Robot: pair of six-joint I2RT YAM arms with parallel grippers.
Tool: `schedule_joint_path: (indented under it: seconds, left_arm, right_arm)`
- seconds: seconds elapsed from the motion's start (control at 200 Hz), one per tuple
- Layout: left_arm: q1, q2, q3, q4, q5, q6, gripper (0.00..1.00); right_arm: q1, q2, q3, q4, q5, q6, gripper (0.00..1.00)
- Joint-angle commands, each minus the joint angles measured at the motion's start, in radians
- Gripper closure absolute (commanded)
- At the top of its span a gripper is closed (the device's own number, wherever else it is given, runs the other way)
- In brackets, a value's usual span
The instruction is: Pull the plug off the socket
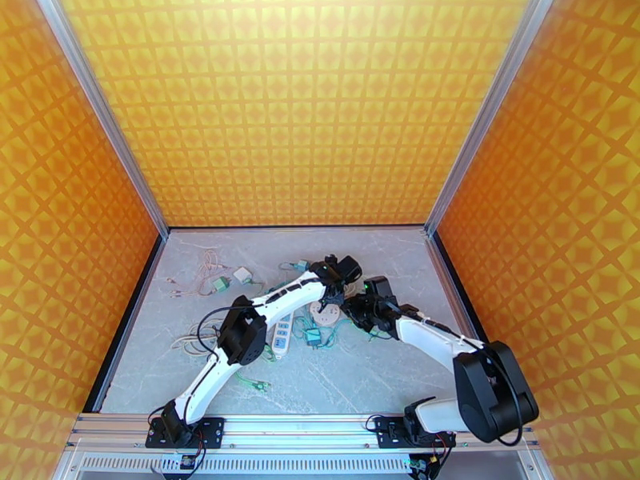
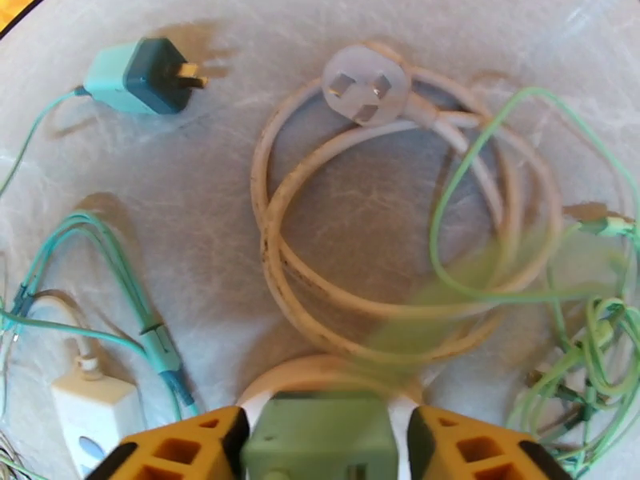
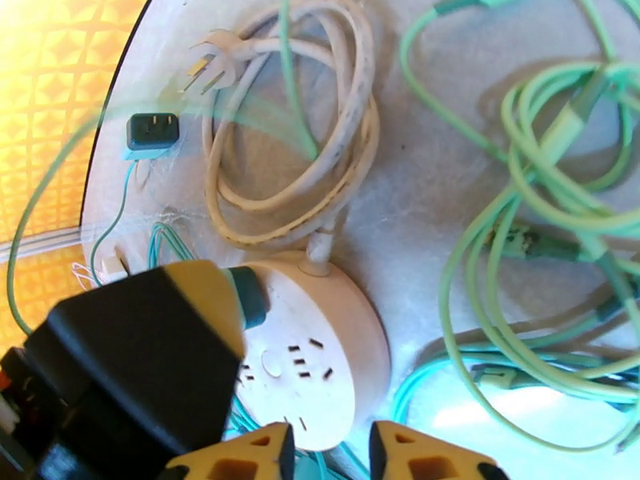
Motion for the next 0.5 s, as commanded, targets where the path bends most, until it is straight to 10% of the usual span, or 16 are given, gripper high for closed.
schedule_joint_path:
  seconds: [0.0,0.495]
  left_arm:
    - [0.004,-0.129,-0.011,0.008,0.075,-0.004,0.34]
    - [0.159,-0.607,-0.654,0.272,0.156,-0.162,0.31]
  right_arm:
    - [0.003,-0.019,0.047,-0.074,0.052,-0.104,0.62]
    - [0.12,0.224,0.435,-0.359,0.192,-0.378,0.43]
